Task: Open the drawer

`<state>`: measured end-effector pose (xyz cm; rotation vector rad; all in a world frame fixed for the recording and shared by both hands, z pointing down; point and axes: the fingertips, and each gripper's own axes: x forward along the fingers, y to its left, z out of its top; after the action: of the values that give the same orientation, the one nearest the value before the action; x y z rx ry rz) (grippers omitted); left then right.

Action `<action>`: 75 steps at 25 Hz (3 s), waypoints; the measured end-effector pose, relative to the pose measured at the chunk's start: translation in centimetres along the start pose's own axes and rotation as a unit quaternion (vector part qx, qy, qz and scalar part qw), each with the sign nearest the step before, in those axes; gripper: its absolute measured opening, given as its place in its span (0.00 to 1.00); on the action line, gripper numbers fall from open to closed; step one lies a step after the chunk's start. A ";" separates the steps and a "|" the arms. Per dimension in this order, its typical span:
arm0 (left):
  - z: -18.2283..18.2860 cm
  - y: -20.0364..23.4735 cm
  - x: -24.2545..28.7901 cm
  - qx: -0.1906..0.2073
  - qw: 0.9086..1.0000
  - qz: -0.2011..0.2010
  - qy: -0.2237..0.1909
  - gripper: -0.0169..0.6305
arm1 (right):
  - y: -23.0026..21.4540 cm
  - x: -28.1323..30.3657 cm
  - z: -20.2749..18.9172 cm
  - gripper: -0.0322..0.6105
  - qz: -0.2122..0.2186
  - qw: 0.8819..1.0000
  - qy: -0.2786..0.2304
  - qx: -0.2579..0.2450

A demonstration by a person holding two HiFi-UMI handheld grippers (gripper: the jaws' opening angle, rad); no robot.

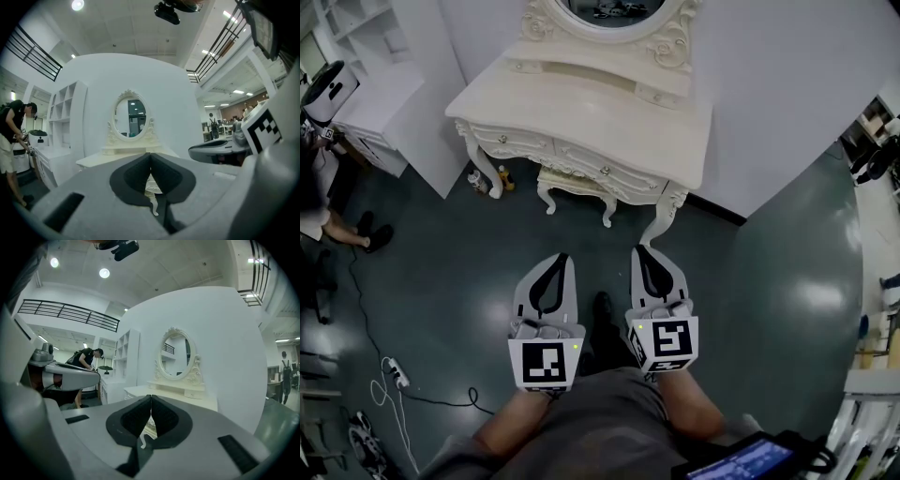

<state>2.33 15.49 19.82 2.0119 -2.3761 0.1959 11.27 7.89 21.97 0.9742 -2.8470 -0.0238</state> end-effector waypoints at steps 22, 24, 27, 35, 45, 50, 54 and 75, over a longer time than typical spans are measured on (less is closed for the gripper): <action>-3.7 4.6 21.3 0.008 0.997 -0.028 0.070 0.05 | -8.7 19.8 -4.0 0.07 0.006 0.998 0.046 0.047; -3.1 4.9 23.4 0.017 0.997 -0.033 0.069 0.05 | -9.5 21.5 -3.6 0.07 0.009 0.998 0.044 0.047; -2.2 5.4 26.0 0.017 0.997 -0.039 0.060 0.05 | -10.5 23.8 -2.7 0.07 0.005 0.998 0.035 0.043; -0.6 8.4 30.2 0.021 0.997 -0.065 0.042 0.05 | -11.7 28.0 -0.2 0.07 -0.023 0.999 0.021 0.026; -4.4 11.7 34.8 0.007 0.985 -0.161 0.066 0.05 | -13.0 32.6 -3.6 0.07 -0.128 0.989 0.057 0.050; -7.7 13.3 35.9 0.016 0.980 -0.181 0.086 0.05 | -11.7 33.8 -7.0 0.07 -0.138 0.985 0.083 0.059; -11.0 13.5 35.6 0.009 0.974 -0.197 0.114 0.05 | -10.2 33.4 -11.2 0.07 -0.146 0.979 0.119 0.076; -19.4 11.8 33.2 -0.005 0.958 -0.238 0.162 0.05 | -9.2 31.7 -21.9 0.09 -0.185 0.961 0.174 0.111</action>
<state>-16.08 -13.02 41.34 2.2619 -1.6492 0.4545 -5.10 -18.11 46.91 1.3863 -2.3515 0.3954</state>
